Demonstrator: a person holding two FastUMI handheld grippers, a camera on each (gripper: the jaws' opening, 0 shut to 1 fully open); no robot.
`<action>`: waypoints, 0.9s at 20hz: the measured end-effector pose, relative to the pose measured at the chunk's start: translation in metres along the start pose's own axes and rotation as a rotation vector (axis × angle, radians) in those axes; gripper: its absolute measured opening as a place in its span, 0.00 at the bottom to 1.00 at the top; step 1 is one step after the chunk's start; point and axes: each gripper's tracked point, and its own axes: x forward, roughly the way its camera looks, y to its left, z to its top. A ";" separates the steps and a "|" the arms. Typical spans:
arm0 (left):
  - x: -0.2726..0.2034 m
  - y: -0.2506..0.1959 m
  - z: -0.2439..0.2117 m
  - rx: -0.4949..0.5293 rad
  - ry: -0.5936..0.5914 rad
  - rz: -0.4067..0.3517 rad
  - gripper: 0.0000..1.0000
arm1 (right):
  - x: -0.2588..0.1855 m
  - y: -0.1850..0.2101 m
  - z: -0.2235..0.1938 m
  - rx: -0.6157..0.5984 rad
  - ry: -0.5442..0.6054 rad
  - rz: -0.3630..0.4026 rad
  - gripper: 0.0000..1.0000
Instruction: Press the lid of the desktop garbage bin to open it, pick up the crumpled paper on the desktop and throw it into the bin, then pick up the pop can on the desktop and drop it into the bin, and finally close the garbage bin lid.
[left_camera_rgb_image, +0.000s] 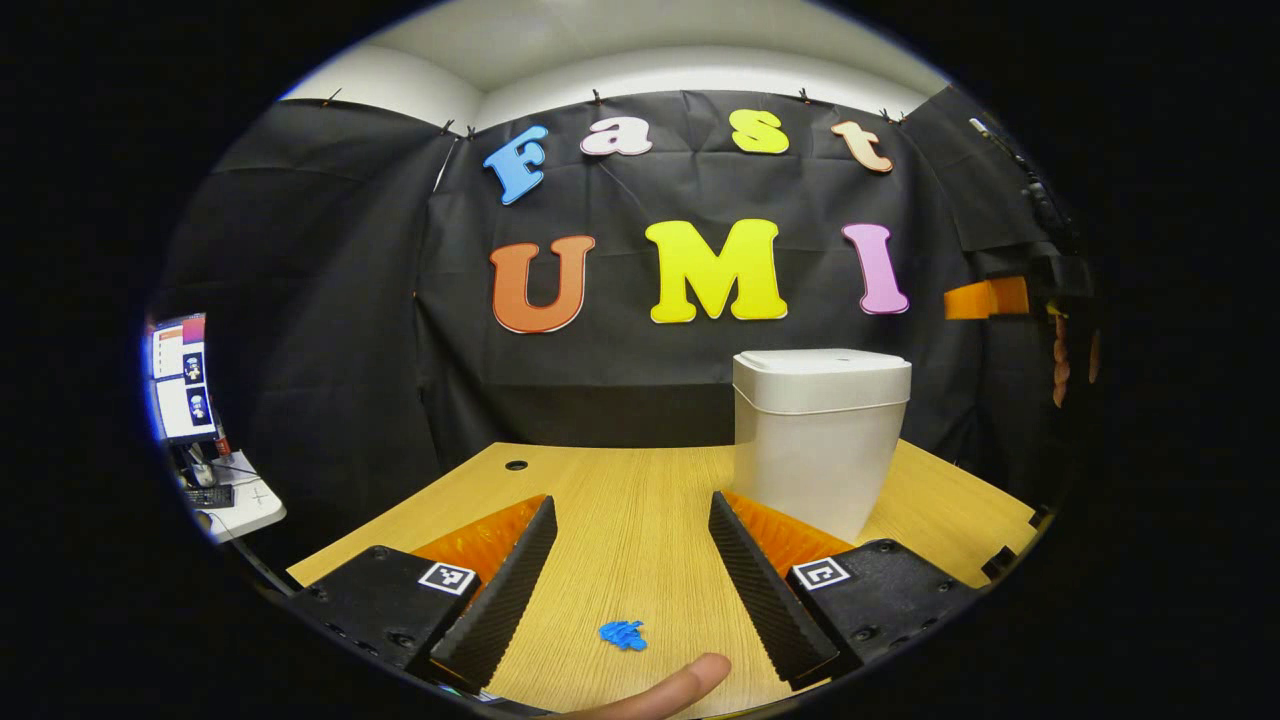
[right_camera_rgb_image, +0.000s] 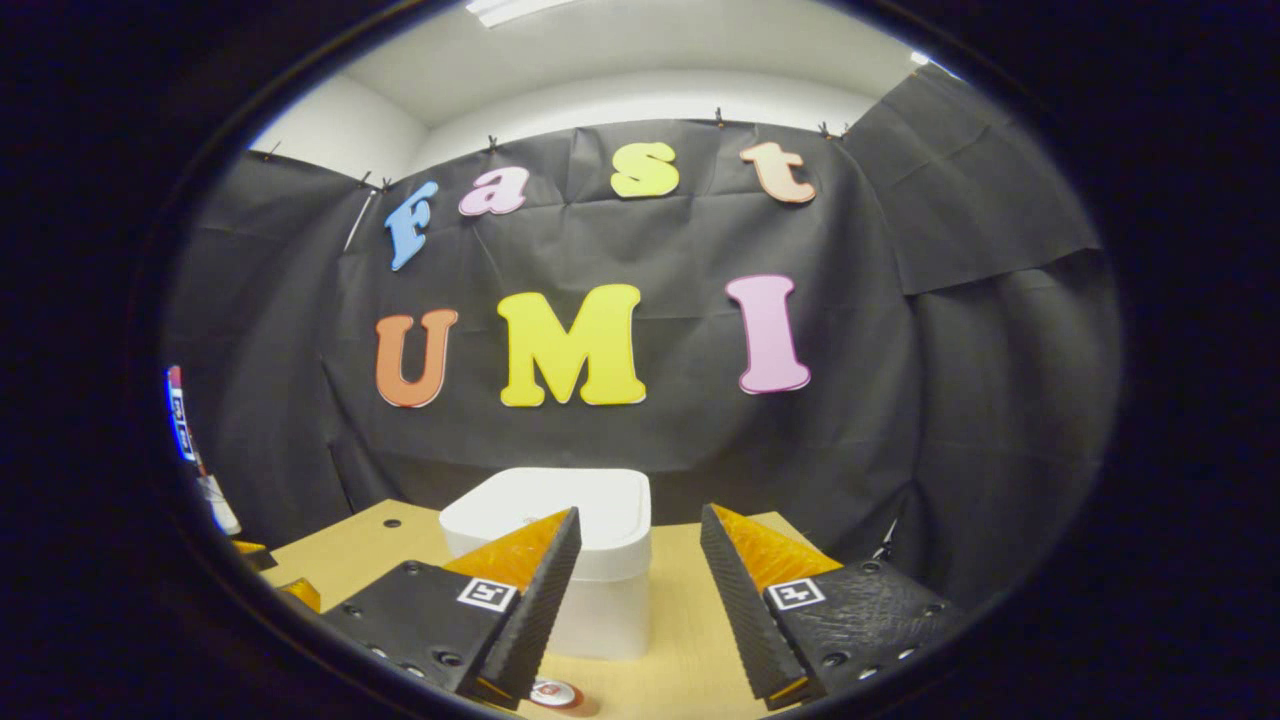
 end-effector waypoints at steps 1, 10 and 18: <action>0.001 0.001 0.000 0.000 0.002 0.001 0.99 | 0.008 0.003 0.001 0.003 0.012 0.004 0.70; 0.008 0.016 -0.006 -0.012 0.025 0.030 0.99 | 0.059 0.059 -0.012 -0.080 0.068 0.127 0.00; 0.012 0.025 -0.011 -0.026 0.039 0.051 0.99 | 0.084 0.091 -0.039 -0.093 0.163 0.146 0.00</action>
